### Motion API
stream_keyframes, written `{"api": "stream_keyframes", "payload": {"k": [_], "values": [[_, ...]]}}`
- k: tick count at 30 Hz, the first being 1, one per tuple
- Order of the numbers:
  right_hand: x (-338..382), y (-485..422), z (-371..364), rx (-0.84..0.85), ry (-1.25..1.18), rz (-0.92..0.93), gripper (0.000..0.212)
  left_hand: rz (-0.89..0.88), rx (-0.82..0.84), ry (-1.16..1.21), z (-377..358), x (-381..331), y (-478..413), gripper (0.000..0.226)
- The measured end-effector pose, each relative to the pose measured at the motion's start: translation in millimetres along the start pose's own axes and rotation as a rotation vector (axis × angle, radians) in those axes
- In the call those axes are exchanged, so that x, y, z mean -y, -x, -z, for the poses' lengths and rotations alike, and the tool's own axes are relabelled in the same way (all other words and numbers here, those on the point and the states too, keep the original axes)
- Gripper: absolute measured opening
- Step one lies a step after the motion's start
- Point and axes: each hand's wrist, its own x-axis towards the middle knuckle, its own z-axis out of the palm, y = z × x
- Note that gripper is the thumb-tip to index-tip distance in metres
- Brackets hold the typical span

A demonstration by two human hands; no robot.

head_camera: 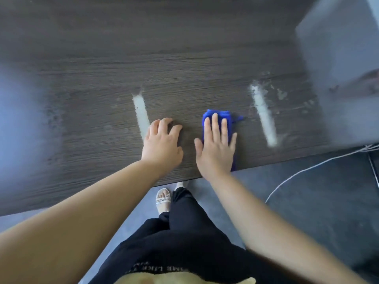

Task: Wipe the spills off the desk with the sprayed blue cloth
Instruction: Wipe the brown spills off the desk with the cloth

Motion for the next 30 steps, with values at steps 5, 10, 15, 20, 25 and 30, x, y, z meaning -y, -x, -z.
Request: {"api": "stream_keyframes", "payload": {"k": [5, 10, 15, 20, 25, 30], "values": [[2.6, -3.6, 7.3, 0.132, -0.016, 0.431, 0.055, 0.043, -0.01, 0.013, 3.5, -5.1, -1.3, 0.056], [-124.8, -48.5, 19.2, 0.095, 0.036, 0.1, 0.058, 0.01, 0.024, -0.055, 0.0, -31.4, -9.0, 0.059], [-129.7, -57.7, 19.9, -0.008, -0.068, -0.335, 0.059, -0.02, 0.019, -0.066, -14.4, -87.1, -28.0, 0.06], [-144.3, -26.8, 18.2, 0.068, 0.014, 0.474, 0.056, 0.03, 0.003, -0.05, -23.2, -126.0, -44.2, 0.062], [-267.7, -77.4, 38.0, 0.071, 0.012, 0.204, 0.058, 0.017, 0.002, -0.1, -30.7, -165.2, -63.2, 0.061], [-236.5, -88.3, 31.6, -0.02, -0.036, -0.109, 0.062, 0.126, 0.011, -0.086, -36.5, -191.5, -75.1, 0.068]]}}
